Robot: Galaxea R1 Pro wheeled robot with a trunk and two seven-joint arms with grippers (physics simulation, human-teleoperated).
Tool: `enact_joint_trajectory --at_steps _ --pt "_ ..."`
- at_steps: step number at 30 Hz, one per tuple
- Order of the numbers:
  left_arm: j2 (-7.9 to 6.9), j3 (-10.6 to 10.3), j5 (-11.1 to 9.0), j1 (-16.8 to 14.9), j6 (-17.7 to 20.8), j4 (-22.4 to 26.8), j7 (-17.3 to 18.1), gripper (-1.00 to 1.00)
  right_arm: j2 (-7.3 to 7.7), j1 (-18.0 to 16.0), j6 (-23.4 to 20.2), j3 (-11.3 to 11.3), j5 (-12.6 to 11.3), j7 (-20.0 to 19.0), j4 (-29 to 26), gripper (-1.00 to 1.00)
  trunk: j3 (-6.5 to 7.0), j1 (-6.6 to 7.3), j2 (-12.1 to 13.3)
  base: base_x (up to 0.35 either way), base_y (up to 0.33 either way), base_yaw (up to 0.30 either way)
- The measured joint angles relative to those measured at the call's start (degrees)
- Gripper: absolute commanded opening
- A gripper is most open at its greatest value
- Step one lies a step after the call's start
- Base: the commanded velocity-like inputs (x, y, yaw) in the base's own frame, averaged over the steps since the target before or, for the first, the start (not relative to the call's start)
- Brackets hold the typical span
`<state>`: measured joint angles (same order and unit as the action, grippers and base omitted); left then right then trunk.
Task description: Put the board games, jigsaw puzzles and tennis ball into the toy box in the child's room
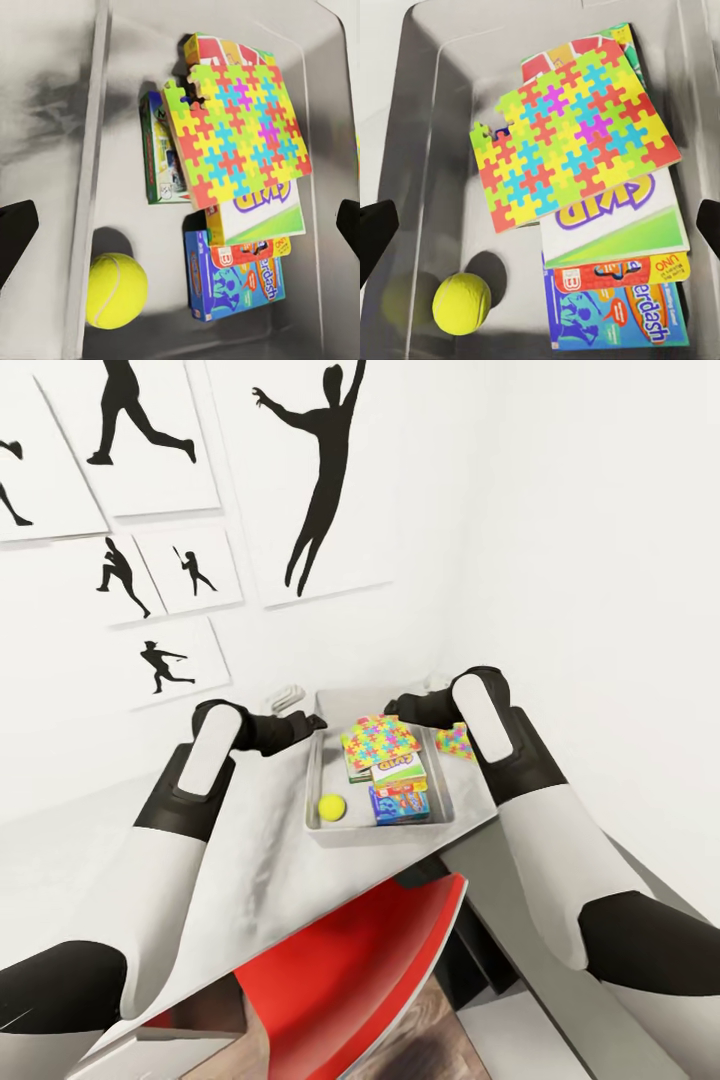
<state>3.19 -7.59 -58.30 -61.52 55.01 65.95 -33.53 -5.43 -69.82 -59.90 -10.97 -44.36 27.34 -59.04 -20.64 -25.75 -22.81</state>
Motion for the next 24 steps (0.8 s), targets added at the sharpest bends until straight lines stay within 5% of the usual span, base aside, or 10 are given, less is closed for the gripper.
enact_joint_trajectory --at_steps 15,24 --pt "0.14 -0.09 0.05 -0.18 -0.67 -1.92 0.25 1.00 -0.36 0.14 0.00 0.06 3.33 0.07 1.50 1.00 0.00 0.00 0.00 0.000 0.000 0.017" --pt "0.25 -0.10 2.25 -0.66 -0.85 -4.57 0.39 1.00 -0.44 0.11 0.38 0.14 5.81 0.09 2.83 1.00 0.00 0.00 0.00 0.000 0.000 0.003"
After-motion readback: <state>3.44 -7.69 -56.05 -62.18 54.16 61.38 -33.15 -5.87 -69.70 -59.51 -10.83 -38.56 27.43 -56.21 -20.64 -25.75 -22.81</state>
